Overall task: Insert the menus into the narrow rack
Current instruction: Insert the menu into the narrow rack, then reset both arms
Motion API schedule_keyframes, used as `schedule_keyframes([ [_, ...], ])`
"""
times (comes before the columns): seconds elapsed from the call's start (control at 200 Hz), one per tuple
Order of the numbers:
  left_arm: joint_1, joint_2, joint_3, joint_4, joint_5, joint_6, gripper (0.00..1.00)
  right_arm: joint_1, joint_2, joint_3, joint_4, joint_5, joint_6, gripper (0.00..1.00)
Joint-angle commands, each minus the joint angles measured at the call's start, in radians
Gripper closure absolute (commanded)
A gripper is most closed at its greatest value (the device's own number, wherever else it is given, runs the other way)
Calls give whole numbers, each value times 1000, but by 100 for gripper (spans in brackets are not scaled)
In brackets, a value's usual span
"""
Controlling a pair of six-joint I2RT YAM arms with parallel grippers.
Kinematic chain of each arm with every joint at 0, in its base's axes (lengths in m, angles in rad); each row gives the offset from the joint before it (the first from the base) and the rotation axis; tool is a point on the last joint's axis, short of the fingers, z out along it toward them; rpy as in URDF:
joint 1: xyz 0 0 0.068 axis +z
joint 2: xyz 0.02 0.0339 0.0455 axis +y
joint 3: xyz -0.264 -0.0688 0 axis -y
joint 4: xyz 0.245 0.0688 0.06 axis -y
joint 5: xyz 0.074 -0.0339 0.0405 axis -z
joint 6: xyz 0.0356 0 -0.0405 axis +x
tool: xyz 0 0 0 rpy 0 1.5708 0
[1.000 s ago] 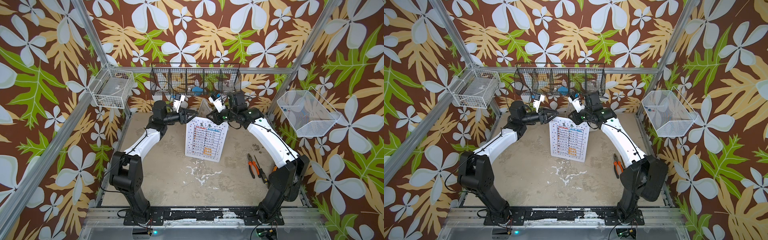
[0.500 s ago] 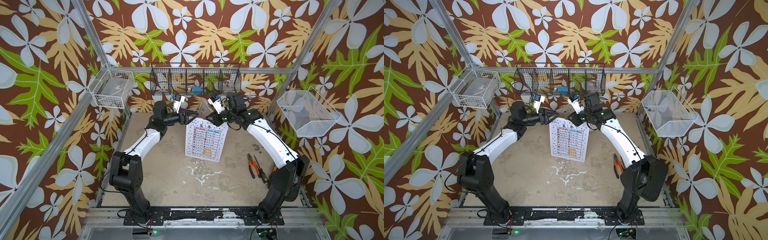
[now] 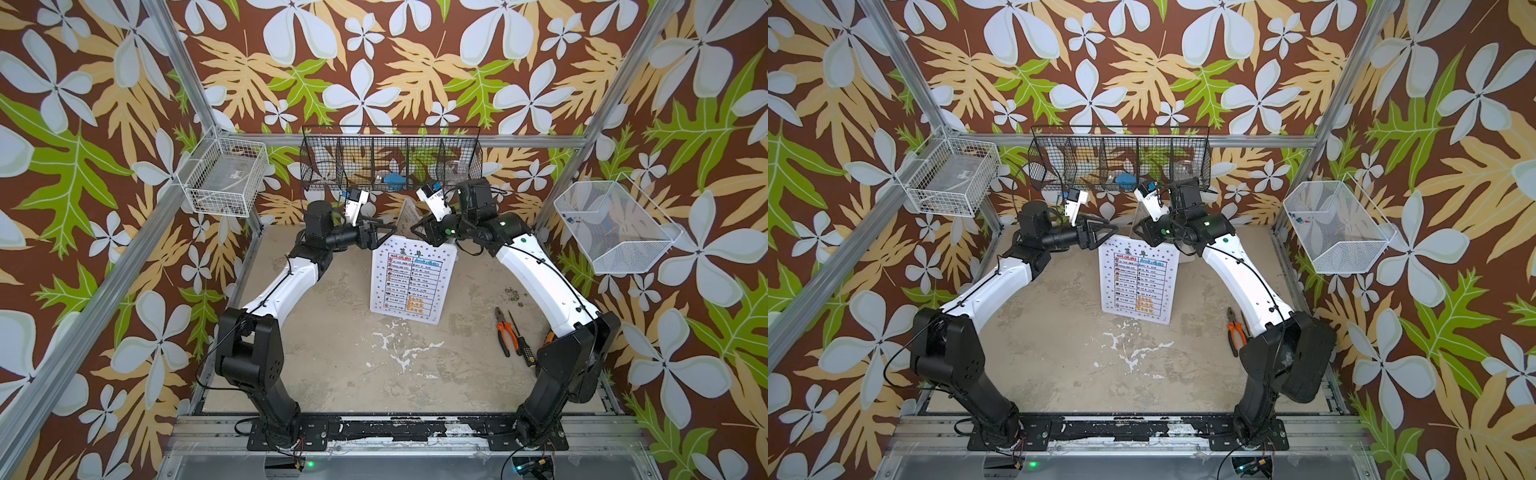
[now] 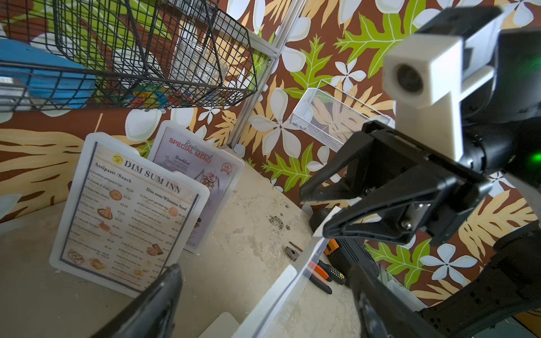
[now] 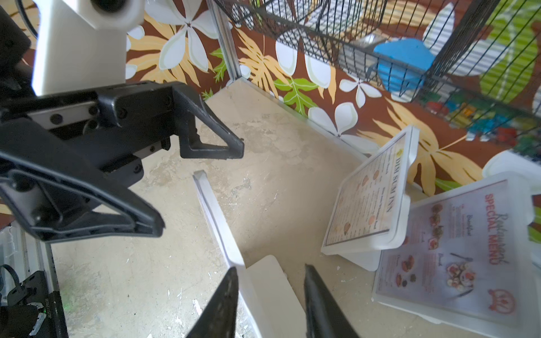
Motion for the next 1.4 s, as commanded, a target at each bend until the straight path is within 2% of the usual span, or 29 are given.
schedule_keyframes([
  [0.0,3,-41,22,-90,-95,81,0,-4,-34,0,27,27,-11,56],
  [0.135,3,-144,-30,-141,-226,115,0,-16,-153,-153,142,35,9,44],
  [0.32,3,-369,-267,-108,-413,74,0,-44,-418,-523,361,98,74,28],
  [0.435,3,-525,-432,-87,-558,51,0,-62,-605,-767,477,201,116,18],
  [0.556,4,-697,-625,-12,-685,38,0,-75,-763,-997,562,325,140,0],
  [0.696,3,-828,-795,46,-859,85,0,-122,-897,-1207,678,354,167,0],
  [0.826,12,-818,-850,25,-1109,98,0,-172,-923,-1333,787,391,173,0],
  [0.931,46,-765,-894,97,-1152,111,0,-229,-890,-1392,864,426,168,0],
  [1.046,52,-715,-1014,343,-1229,231,0,-304,-838,-1488,1041,479,162,0],
  [1.096,64,-693,-1062,439,-1238,285,0,-324,-807,-1553,1174,535,132,0],
  [1.161,101,-653,-1085,480,-1226,290,0,-342,-758,-1600,1260,602,104,0],
  [1.396,151,-475,-1121,649,-1180,340,0,-457,-600,-1674,1489,521,97,0],
])
